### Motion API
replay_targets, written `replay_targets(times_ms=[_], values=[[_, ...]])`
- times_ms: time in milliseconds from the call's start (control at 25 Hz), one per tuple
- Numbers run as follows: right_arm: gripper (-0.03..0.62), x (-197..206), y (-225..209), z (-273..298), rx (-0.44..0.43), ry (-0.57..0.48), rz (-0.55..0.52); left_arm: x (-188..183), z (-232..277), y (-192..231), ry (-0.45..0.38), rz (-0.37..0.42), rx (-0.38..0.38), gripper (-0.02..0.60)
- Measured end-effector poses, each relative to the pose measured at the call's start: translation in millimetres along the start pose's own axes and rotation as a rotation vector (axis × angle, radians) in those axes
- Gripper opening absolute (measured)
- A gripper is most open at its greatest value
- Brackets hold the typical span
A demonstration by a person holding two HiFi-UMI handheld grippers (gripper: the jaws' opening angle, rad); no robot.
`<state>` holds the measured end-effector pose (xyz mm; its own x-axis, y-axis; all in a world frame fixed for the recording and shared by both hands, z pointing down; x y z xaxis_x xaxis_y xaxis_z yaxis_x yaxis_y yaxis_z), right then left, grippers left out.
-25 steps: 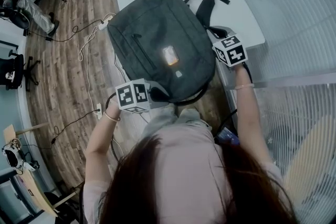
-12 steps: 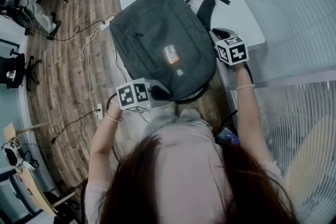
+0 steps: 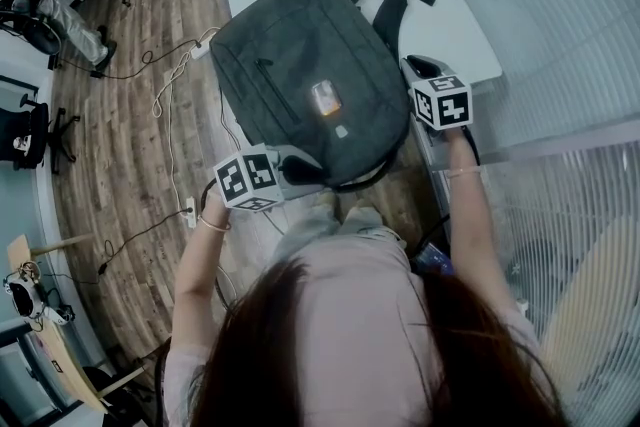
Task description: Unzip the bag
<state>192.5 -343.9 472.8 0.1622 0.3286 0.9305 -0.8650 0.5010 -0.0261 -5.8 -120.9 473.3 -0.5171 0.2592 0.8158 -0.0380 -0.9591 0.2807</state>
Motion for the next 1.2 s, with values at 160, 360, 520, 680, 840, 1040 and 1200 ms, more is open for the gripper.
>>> replay_targets(times_ms=[160,360,520,680,840,1040,1200], values=[[0.046,-5,4,-9,0.038,-0.049,-0.02,-3,-5,2,-0.041,-0.01,-0.039,0.092],[0.041,-11,14,-23,0.046,-0.065,-0.018,-8,-19,7,-0.082,-0.022,-0.129,0.092],[0.035,-13,24,-29,0.042,-0.093,0.008,-9,-30,13,-0.131,-0.047,-0.21,0.092],[0.035,-13,37,-34,0.019,-0.107,0.002,-9,-38,20,-0.167,-0.063,-0.292,0.092],[0.035,-14,49,-39,-0.01,-0.119,0.03,-15,-48,27,-0.241,-0.079,-0.384,0.091],[0.035,-17,56,-49,-0.016,-0.139,-0.001,-29,-54,36,-0.338,-0.098,-0.499,0.089],[0.035,-21,61,-58,-0.03,-0.158,-0.046,-39,-58,42,-0.401,-0.102,-0.587,0.086]])
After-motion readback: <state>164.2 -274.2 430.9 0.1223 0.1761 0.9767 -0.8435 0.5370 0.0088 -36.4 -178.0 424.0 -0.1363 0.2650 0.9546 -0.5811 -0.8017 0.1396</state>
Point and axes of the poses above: the fingertips, and each gripper's own axes: z forward along the fingers, y to its left, x out of its underside, the point moved 3 cm from there along -z, backward along the fingers, and after that the axes turned 10 degrees about -y, right-handed, at the moved point
